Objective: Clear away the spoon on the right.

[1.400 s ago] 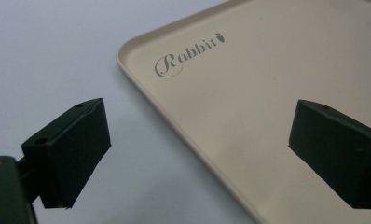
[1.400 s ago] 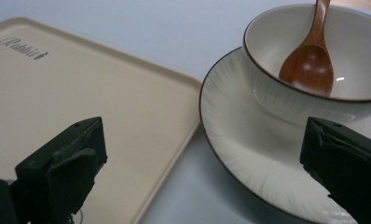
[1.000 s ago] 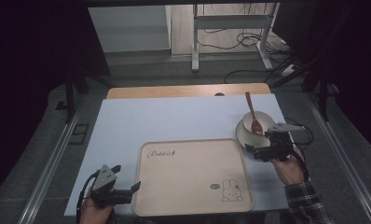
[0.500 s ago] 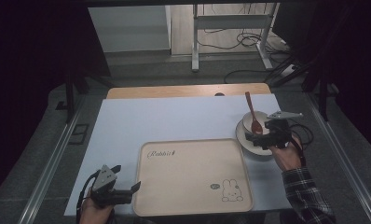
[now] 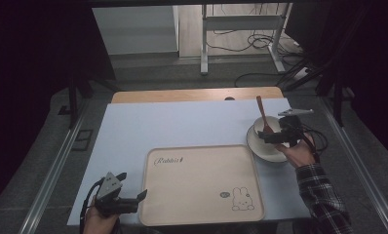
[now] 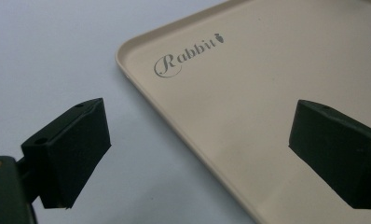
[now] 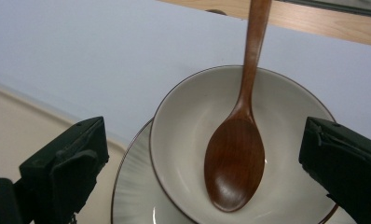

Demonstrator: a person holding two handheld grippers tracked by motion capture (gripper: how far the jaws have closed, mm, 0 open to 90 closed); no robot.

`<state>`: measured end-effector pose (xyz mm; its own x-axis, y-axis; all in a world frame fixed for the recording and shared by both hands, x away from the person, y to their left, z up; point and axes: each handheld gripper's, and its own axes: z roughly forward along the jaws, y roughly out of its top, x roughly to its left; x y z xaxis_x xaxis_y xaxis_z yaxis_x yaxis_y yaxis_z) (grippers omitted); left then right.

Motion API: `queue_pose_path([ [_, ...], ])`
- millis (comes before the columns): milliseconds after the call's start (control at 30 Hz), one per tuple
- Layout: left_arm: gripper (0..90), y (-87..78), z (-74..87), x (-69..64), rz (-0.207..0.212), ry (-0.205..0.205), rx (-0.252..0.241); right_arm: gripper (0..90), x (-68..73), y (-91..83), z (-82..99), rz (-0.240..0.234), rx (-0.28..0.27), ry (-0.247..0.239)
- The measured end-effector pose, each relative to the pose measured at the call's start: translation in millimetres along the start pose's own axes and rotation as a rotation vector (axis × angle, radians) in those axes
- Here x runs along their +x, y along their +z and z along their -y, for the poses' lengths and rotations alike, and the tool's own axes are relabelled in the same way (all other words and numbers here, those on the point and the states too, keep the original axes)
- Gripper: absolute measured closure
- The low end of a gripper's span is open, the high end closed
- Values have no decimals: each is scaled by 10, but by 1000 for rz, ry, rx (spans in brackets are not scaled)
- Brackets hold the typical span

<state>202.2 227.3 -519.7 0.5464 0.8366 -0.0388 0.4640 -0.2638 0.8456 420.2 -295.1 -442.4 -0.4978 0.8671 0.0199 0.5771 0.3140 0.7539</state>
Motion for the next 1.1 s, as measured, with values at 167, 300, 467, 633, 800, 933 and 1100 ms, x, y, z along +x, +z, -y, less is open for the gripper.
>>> queue_pose_path([
  [167,50,0,0,-1,1,0,1,24,-46,63,-74,-1,18,23],
  [300,50,-1,0,1,1,0,0,116,-63,100,-169,17,12,23],
  [467,50,-2,0,2,2,0,0,247,-102,170,-256,58,19,15],
  [633,50,-4,1,7,4,0,1,376,-147,216,-313,83,30,16],
  [800,50,-4,1,5,4,1,1,522,-172,282,-396,97,38,14],
  [933,50,-5,1,6,4,1,1,521,-175,345,-457,107,48,-3],
  [1100,50,-4,1,4,4,4,2,526,-210,430,-525,116,57,7],
])
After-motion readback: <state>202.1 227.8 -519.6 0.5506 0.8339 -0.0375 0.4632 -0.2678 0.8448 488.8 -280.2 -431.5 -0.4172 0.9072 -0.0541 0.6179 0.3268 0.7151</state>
